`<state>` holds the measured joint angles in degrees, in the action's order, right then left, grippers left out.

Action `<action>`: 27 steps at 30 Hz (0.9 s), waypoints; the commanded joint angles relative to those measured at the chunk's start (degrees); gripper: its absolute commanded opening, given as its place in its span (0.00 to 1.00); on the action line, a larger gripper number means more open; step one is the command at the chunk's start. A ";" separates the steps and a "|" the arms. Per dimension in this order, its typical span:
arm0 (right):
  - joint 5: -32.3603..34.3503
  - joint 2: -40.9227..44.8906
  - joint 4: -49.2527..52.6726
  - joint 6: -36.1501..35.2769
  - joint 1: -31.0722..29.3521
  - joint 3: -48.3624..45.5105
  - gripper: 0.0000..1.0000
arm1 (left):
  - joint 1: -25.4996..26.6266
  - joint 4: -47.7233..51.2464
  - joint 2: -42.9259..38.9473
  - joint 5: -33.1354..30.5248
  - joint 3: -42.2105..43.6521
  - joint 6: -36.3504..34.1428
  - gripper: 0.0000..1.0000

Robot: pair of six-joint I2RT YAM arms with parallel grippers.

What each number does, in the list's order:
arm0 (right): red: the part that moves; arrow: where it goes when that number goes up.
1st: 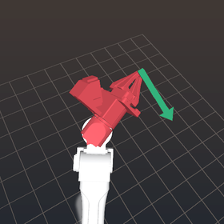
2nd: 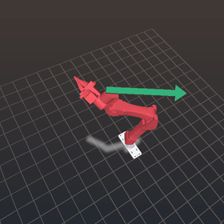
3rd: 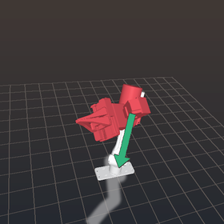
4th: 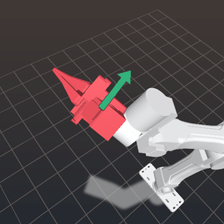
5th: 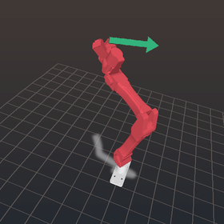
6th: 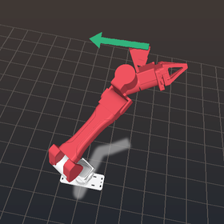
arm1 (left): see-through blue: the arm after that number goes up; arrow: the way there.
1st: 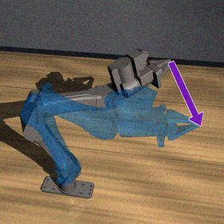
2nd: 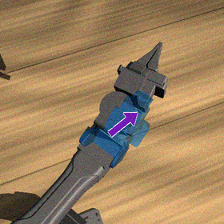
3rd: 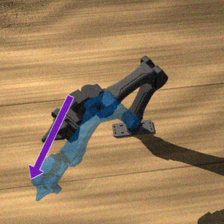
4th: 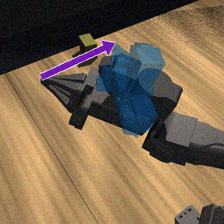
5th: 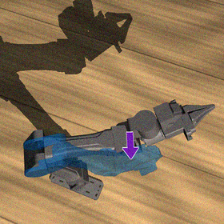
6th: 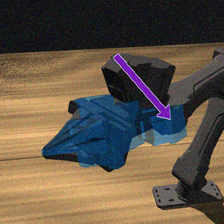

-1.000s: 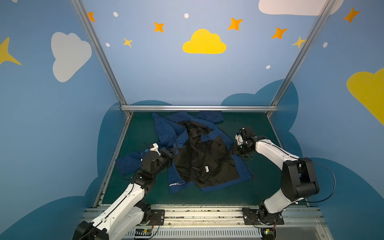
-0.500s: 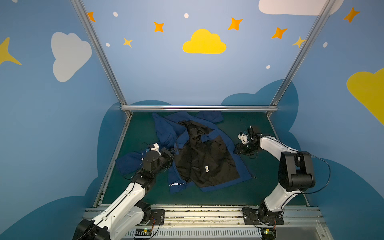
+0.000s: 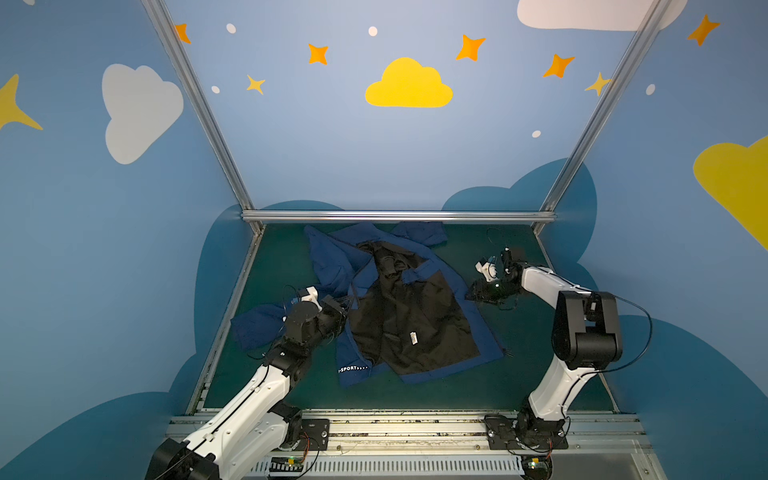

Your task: Zip up the jacket

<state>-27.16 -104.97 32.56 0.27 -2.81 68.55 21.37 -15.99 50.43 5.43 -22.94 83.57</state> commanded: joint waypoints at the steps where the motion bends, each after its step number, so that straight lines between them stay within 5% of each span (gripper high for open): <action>1: 0.03 -2.37 -0.95 -0.49 0.19 0.97 0.54 | -0.18 0.21 -0.95 0.02 -1.48 -0.78 0.03; 6: -4.59 -4.35 1.06 -1.60 0.17 2.88 0.43 | -0.18 0.66 -1.22 0.11 -1.68 -1.02 0.03; 11: -5.54 -1.34 2.53 0.49 -0.10 1.79 0.00 | -0.14 1.15 -1.87 -0.38 -1.49 -0.99 0.03; 19: 4.49 9.44 13.36 7.35 -6.82 1.44 0.00 | -0.87 7.00 -5.08 -4.40 -1.32 -2.26 0.03; 24: 10.77 14.82 20.26 20.18 -21.04 3.69 0.00 | -1.19 11.25 -7.11 -5.25 -1.54 -3.77 0.03; 27: 7.18 13.99 16.06 28.80 -32.77 4.41 0.00 | -1.56 13.85 -8.92 -5.60 -0.94 -4.94 0.03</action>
<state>-19.27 -90.61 46.92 18.59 -28.23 72.16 20.34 -5.93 43.11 1.26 -22.94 81.10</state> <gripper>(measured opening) 0.053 0.049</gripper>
